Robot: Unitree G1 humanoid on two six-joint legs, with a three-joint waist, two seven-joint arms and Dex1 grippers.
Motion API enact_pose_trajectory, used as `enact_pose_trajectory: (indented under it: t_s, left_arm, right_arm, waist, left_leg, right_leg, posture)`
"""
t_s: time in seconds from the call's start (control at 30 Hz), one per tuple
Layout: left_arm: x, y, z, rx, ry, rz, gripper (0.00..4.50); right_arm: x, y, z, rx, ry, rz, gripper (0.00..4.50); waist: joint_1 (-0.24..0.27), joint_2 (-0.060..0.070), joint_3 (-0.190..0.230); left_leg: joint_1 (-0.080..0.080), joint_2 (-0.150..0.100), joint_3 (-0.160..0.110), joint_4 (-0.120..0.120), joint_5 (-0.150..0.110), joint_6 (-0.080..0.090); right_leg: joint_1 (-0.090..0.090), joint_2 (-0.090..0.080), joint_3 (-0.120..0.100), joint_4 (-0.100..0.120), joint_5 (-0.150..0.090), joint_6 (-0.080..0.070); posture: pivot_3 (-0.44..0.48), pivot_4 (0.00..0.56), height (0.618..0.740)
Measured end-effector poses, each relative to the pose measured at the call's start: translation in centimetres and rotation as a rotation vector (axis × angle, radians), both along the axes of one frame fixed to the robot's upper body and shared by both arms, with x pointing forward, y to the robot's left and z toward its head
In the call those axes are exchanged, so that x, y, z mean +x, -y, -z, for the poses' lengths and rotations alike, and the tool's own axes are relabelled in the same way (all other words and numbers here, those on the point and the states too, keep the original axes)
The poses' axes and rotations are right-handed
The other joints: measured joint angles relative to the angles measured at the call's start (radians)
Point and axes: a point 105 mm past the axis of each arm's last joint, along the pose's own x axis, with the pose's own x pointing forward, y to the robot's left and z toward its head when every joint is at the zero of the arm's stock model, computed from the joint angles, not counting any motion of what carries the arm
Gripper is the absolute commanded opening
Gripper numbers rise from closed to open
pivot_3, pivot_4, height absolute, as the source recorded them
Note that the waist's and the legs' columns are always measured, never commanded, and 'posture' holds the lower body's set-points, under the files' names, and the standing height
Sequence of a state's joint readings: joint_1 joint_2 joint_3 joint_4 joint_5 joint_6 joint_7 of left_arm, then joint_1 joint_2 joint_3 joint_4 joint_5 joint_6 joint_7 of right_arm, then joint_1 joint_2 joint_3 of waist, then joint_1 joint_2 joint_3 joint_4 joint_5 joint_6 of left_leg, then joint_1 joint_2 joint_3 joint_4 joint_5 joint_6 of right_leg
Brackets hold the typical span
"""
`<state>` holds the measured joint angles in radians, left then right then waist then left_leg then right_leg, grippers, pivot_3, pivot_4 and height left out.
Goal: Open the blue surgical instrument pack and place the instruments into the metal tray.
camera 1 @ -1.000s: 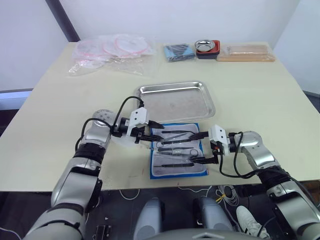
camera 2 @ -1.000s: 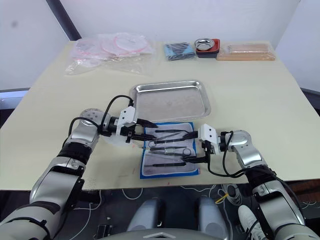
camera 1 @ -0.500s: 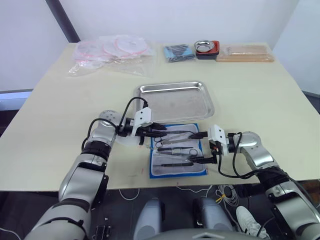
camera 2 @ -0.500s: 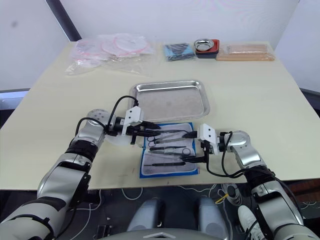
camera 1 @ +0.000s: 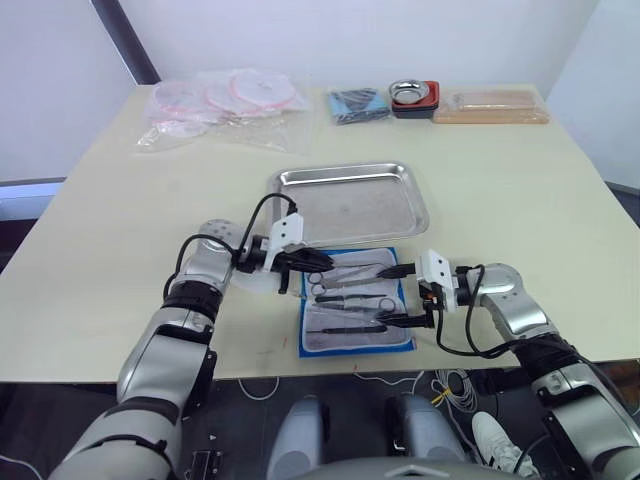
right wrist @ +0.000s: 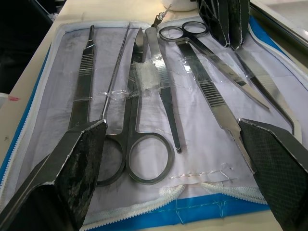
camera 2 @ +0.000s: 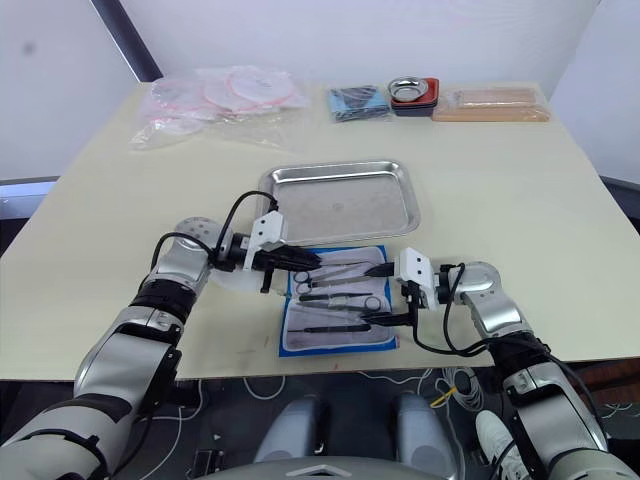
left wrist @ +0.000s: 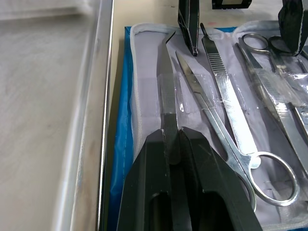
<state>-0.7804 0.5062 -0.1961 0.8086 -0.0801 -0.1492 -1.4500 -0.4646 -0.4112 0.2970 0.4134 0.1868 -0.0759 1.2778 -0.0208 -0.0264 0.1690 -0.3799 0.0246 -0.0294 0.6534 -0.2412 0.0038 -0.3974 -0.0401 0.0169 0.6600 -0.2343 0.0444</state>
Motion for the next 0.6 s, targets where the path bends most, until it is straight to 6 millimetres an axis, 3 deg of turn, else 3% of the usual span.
enact_pose_trajectory:
  t_s: [0.6]
  left_arm:
    - [-0.9, -0.5, -1.4, 0.068, -0.019, -0.041, 0.10]
  right_arm:
    - [-0.1, -0.1, -0.2, -0.053, -0.029, 0.003, 4.50]
  waist:
    - [-0.002, 0.000, 0.000]
  left_leg:
    - [-0.001, 0.000, -0.001, -0.001, 0.000, 0.000]
  right_leg:
    - [0.000, 0.000, 0.000, -0.002, 0.000, 0.000]
  posture:
    - [0.000, 0.150, 0.740]
